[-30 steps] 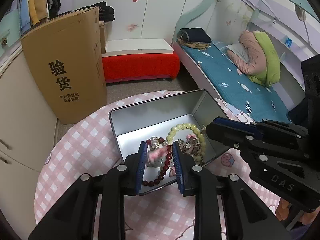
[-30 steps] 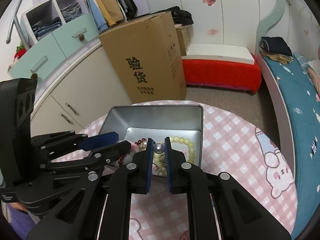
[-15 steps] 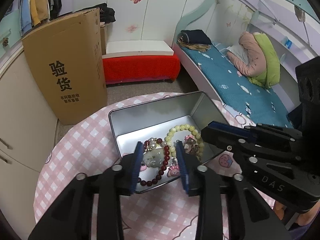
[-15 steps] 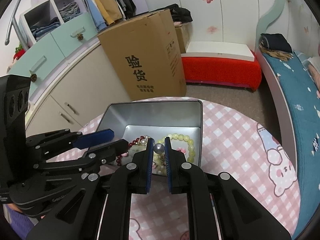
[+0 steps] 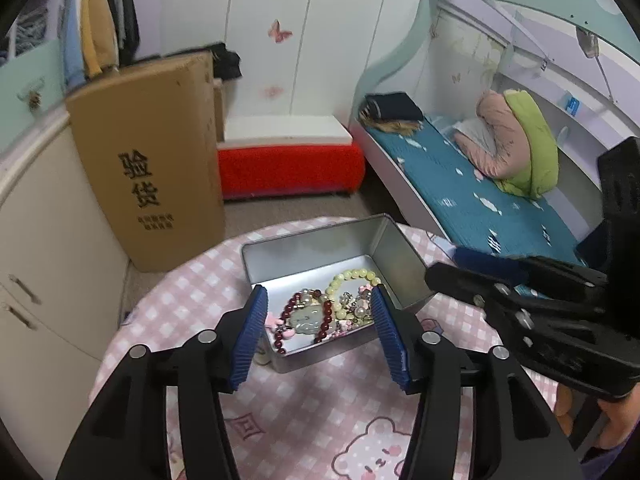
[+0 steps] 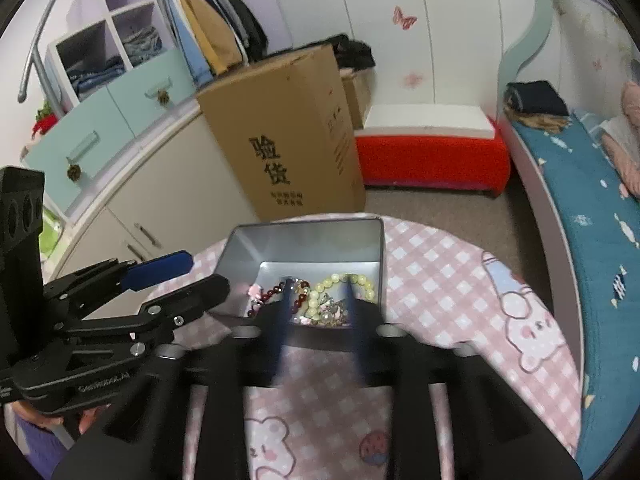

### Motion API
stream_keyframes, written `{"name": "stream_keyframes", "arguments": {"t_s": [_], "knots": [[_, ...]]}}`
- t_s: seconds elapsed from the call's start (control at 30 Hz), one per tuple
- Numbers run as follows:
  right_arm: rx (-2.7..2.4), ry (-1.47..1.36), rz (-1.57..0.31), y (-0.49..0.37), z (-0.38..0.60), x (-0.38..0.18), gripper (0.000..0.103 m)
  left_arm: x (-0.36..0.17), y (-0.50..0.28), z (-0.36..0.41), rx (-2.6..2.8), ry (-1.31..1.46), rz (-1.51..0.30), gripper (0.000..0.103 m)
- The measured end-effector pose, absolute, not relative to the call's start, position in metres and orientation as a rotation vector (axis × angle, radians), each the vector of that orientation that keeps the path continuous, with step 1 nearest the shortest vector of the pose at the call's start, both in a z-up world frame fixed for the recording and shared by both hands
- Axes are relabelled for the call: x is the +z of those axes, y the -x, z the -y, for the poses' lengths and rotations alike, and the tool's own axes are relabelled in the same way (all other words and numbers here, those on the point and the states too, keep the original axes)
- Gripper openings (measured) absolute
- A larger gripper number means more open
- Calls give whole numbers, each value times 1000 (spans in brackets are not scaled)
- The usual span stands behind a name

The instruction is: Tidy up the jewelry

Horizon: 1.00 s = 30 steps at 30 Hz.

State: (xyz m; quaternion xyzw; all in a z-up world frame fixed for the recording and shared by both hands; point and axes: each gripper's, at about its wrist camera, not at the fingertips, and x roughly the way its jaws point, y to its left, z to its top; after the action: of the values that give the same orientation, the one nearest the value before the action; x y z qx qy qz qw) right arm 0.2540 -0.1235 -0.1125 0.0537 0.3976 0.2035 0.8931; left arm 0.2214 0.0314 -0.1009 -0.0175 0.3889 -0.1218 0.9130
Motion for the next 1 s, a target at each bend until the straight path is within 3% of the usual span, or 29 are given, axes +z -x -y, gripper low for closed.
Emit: {"name": "stream_keyframes", "arguments": {"t_s": [0.07, 0.23, 0.33, 1.0], "knots": [[414, -84, -790, -238, 125, -100, 62, -90, -204, -33, -217, 27, -753, 66], [383, -39, -702, -194, 129, -72, 67, -68, -165, -34, -194, 16, -677, 73], [375, -21, -656, -166, 130, -58, 69, -55, -139, -35, -185, 22, -630, 83], [278, 25, -388, -4, 144, 13, 83, 2, 0, -16, -95, -38, -351, 89]]}}
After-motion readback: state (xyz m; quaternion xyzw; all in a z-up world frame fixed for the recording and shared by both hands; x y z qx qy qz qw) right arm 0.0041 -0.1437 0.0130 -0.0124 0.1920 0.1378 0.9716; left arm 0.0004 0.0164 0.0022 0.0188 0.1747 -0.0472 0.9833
